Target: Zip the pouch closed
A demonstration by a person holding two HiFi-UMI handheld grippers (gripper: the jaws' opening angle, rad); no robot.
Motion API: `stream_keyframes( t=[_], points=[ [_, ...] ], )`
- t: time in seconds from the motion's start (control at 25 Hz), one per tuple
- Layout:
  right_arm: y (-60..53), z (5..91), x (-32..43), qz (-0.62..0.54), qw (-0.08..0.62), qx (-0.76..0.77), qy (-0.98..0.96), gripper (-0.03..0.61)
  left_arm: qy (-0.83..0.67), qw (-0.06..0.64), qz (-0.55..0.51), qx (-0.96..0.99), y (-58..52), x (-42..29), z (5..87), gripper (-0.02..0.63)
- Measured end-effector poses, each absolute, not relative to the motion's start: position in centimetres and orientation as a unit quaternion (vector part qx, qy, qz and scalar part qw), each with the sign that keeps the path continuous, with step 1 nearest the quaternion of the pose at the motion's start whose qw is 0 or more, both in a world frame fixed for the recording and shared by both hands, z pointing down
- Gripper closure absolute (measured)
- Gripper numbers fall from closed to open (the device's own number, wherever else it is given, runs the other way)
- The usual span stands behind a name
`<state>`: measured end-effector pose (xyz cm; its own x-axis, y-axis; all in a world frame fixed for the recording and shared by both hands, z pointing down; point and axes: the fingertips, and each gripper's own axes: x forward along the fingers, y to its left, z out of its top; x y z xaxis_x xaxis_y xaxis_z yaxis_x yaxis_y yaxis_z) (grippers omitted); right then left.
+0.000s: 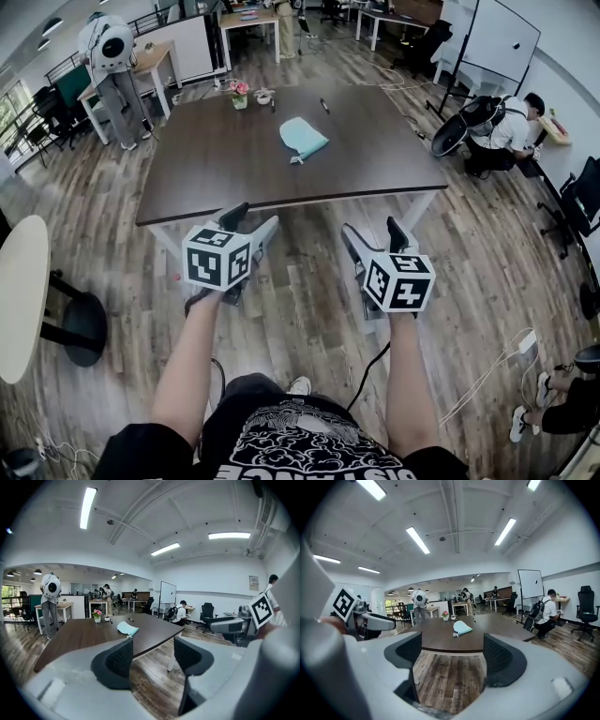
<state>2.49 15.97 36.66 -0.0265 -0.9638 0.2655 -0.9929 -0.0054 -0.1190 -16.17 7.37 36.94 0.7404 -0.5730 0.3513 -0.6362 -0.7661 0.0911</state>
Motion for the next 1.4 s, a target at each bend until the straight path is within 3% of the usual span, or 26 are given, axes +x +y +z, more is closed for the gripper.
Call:
stream_keyframes(
  t=[0.64, 1.4],
  points=[
    [10.0, 37.9, 3.6, 0.13, 0.065, 0.692, -0.707, 0.138, -0.343, 0.113, 0.143, 0.922, 0.9, -15.3, 38.4, 0.245],
    [-6.1, 39.7, 8.0, 0.147, 0.097, 0.698, -0.694, 0.138, -0.338, 0.128, 0.15, 0.92, -15.6, -10.7, 40.3, 0.216]
  ],
)
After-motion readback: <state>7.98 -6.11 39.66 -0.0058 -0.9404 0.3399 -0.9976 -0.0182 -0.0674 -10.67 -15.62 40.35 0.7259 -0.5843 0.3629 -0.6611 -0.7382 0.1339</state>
